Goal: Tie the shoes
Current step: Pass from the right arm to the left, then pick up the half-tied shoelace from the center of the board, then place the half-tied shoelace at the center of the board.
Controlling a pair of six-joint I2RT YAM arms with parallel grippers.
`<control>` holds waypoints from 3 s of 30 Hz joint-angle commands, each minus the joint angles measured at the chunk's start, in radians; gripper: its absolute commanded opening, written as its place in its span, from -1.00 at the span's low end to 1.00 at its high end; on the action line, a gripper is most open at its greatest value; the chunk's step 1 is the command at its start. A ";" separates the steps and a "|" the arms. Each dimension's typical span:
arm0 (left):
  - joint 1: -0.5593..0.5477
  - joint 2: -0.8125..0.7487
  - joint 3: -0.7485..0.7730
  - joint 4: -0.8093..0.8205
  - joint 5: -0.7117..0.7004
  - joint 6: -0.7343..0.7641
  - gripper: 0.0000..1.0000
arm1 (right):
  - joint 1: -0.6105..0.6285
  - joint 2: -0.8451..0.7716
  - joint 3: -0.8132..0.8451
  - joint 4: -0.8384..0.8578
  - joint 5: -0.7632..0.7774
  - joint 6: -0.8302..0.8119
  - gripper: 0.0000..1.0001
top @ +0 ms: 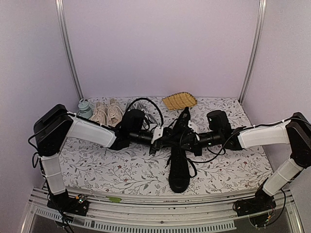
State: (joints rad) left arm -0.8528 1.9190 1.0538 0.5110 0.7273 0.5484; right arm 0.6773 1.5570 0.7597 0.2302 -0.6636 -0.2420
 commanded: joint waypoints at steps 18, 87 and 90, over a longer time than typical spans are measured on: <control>-0.060 -0.011 -0.168 0.315 -0.239 -0.234 -1.00 | -0.036 -0.166 0.071 -0.609 0.423 0.564 0.00; -0.095 -0.024 -0.261 0.463 -0.285 -0.295 -1.00 | 0.073 0.340 0.725 -0.480 0.166 0.452 -0.62; -0.094 -0.026 -0.269 0.480 -0.287 -0.312 -1.00 | 0.059 0.277 0.697 -0.495 0.136 0.406 -0.14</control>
State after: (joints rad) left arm -0.9352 1.9171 0.8032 0.9329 0.4366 0.2638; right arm 0.7456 1.9121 1.4780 -0.2497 -0.4576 0.2260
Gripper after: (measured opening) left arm 0.004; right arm 0.347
